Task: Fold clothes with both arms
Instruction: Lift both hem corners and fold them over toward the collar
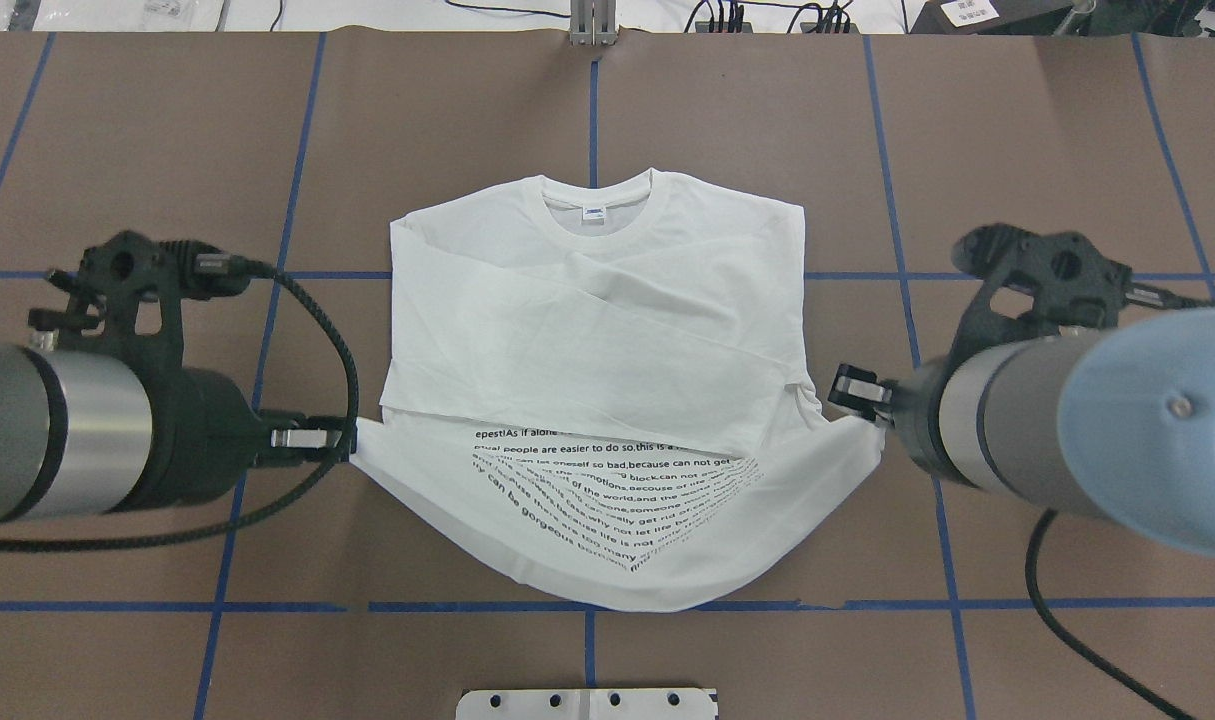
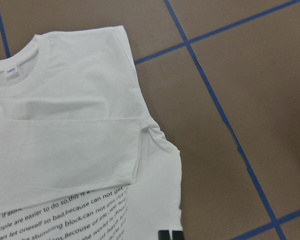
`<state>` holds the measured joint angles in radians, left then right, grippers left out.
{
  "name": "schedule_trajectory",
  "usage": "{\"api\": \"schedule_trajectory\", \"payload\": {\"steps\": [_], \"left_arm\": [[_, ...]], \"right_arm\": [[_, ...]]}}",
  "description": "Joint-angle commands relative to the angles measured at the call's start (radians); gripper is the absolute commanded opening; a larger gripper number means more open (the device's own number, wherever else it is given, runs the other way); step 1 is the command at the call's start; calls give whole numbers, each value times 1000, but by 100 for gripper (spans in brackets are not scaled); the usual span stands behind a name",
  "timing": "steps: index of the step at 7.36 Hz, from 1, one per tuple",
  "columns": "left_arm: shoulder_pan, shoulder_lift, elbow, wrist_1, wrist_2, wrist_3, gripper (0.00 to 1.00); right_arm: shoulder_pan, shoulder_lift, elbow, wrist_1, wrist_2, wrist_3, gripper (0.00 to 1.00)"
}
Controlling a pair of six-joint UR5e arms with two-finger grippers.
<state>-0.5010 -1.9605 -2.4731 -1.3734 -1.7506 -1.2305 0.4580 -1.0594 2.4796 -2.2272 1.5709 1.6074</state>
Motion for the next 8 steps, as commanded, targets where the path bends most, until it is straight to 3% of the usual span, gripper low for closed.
{"api": "schedule_trajectory", "payload": {"steps": [1,3,5,6,8], "left_arm": [[-167,-73,156,2,-32,130,0],[-250,-180,364,-27,-27,213,0],[-271,-233,634,-247,32,223,0],[-271,-259,778,-365,51,223,0],[-269,-265,944,-536,52,230,0]], "right_arm": [[187,21,-233,208,95,-124,0],[283,122,-447,259,97,-184,0],[361,192,-583,286,98,-242,0],[366,197,-691,395,97,-242,0],[364,220,-908,599,95,-236,0]]}}
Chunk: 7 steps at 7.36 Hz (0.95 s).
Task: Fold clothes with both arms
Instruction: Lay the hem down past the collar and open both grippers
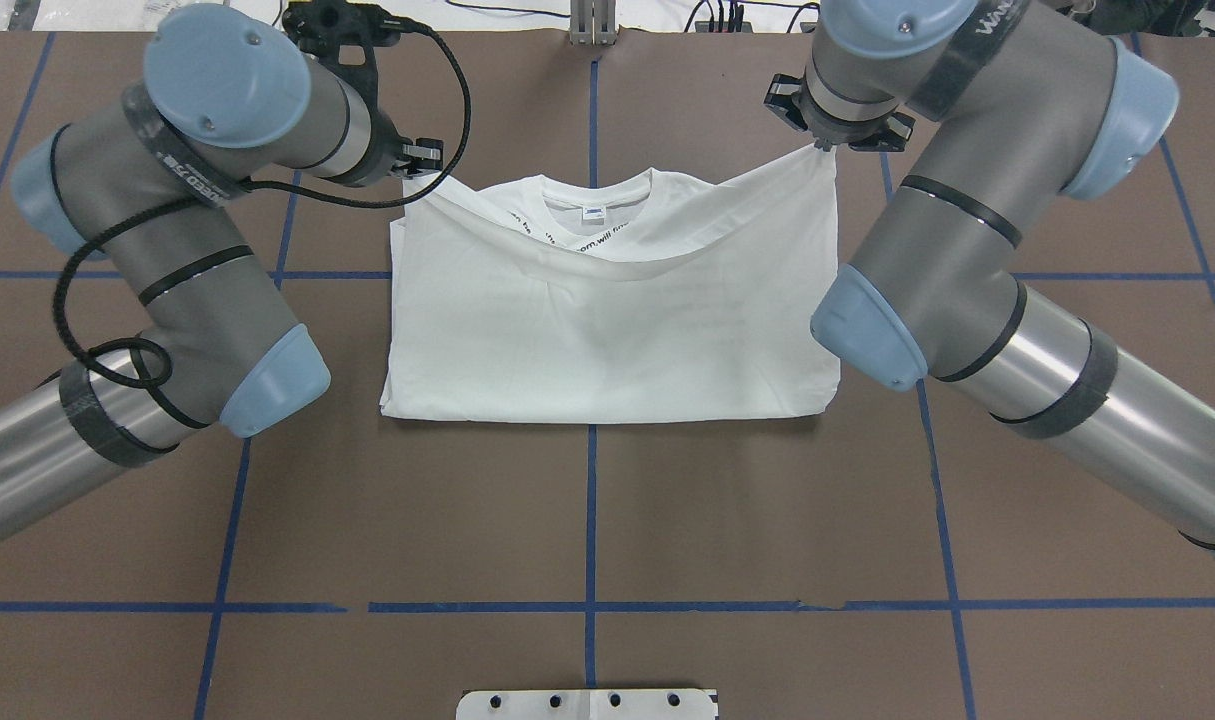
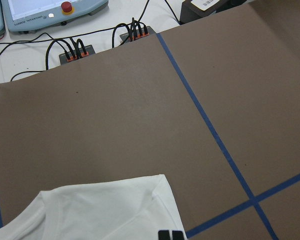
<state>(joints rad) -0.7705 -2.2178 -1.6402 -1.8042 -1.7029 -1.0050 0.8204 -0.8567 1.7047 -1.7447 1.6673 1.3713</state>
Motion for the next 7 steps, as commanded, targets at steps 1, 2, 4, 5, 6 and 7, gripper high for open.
{"api": "schedule_trajectory", "payload": {"steps": [1,2,4,5,6,7], "left_arm": [[0,-10,153,-145,6,8,0],[-4,-13,161,-146,8,44,0],[-16,-13,164,-146,11,48,0],[-26,-14,164,-146,11,49,0],[-44,-16,164,-144,11,84,0],[-47,-13,169,-142,11,91,0]], "right_arm": [[-1,33,-213,158,-4,0,0],[-1,53,-280,200,-6,-4,0],[0,51,-303,251,-8,-14,0],[9,53,-301,254,-8,-12,0],[17,53,-301,254,-6,-14,0],[16,50,-306,252,-8,-14,0]]}}
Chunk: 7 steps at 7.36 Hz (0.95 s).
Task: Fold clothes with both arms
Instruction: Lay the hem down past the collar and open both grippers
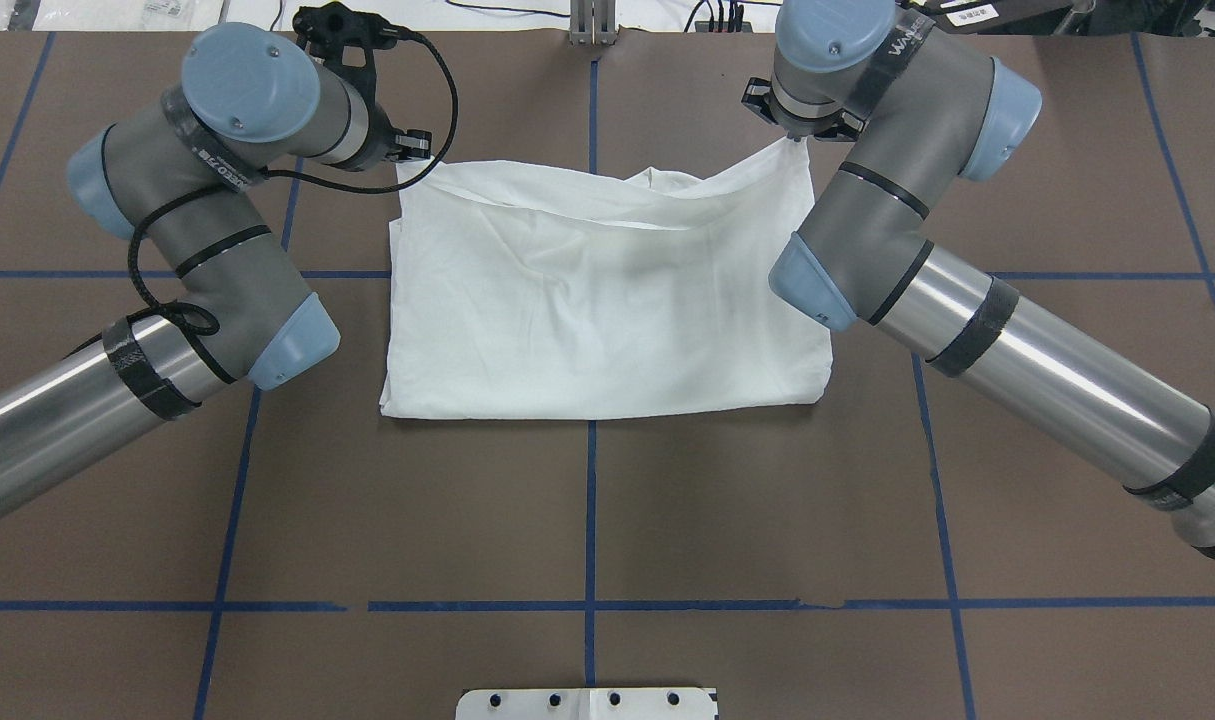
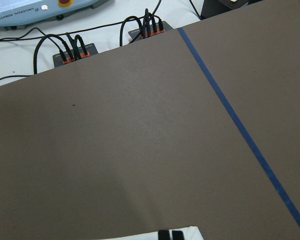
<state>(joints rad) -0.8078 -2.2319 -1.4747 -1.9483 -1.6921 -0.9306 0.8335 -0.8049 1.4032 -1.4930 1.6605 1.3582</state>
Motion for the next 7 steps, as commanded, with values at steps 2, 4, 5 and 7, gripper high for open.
{"api": "schedule_trajectory", "payload": {"steps": [2,4,5,7], "left_arm": [[-5,6,25,-1,0,16,0],[-2,17,24,-6,0,35,99],[-5,18,7,-11,-9,86,100],[8,81,-62,-53,-14,136,100]], "right_arm": [[-14,-2,-13,0,-2,-1,0],[-19,4,-18,2,2,1,99],[-14,9,-12,2,8,-8,100],[-2,-8,13,5,54,-83,100]]}}
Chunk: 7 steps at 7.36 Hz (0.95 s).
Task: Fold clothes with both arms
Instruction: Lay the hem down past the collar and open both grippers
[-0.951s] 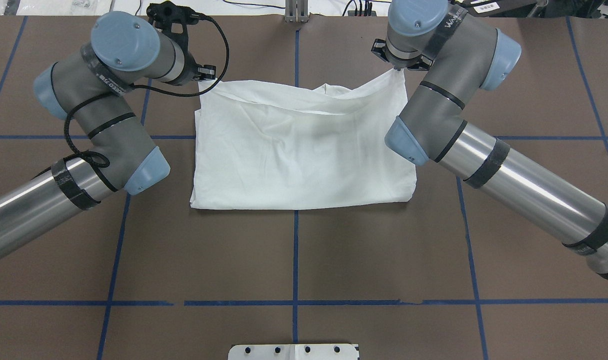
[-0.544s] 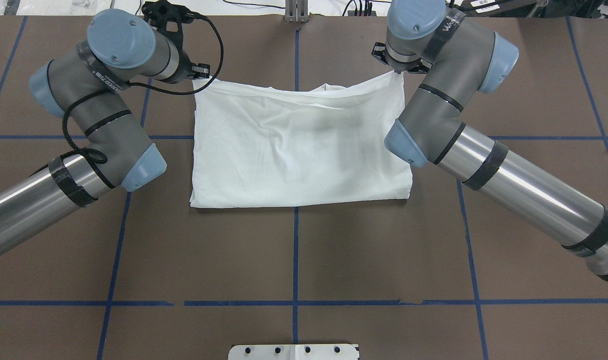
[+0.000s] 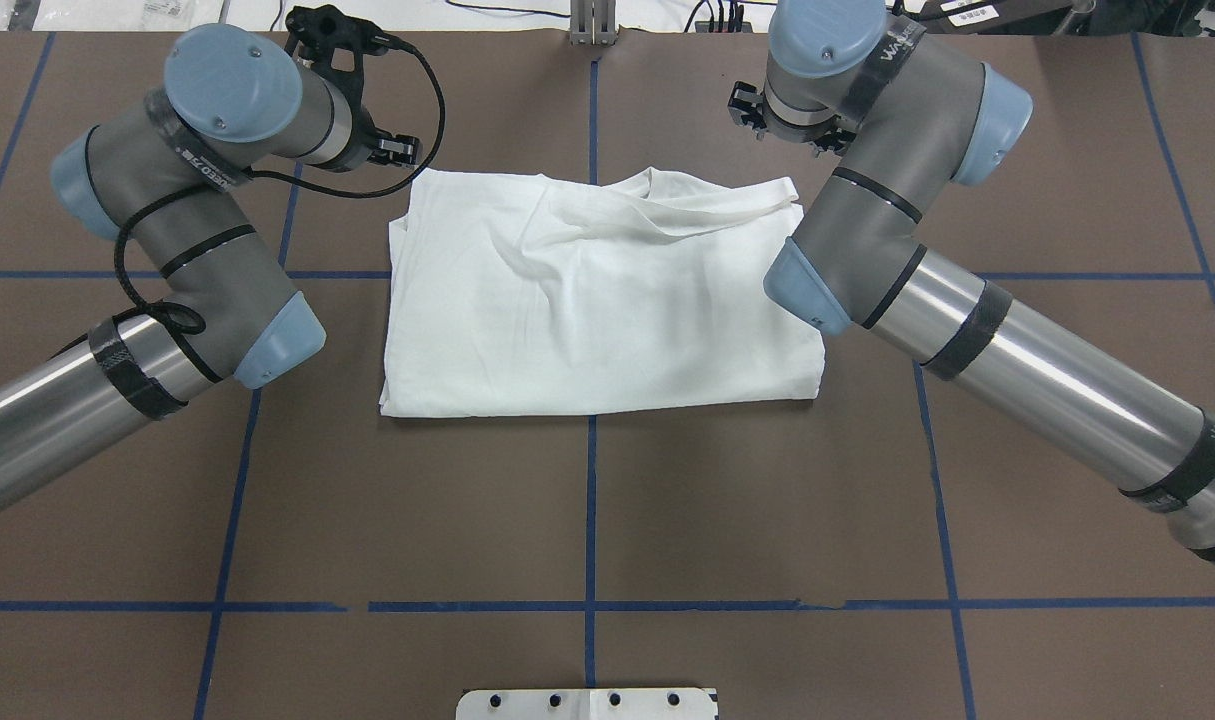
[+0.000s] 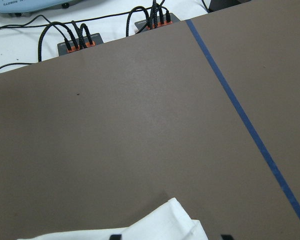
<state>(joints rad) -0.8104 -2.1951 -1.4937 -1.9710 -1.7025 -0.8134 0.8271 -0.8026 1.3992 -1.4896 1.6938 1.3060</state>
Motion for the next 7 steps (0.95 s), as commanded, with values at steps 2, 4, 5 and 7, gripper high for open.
{"api": "schedule_trajectory", "payload": {"steps": [2,4,5,7], "left_arm": [[83,238,-105,-269,-52,-88,100],[224,279,-128,-336,-4,-240,100],[265,296,-155,-335,21,-262,100],[299,340,-184,-335,30,-263,73]], "right_arm": [[1,-33,62,2,18,-30,100],[0,-35,64,2,17,-28,100],[-2,-35,66,2,15,-28,100],[-3,-35,72,2,15,-30,100]]}}
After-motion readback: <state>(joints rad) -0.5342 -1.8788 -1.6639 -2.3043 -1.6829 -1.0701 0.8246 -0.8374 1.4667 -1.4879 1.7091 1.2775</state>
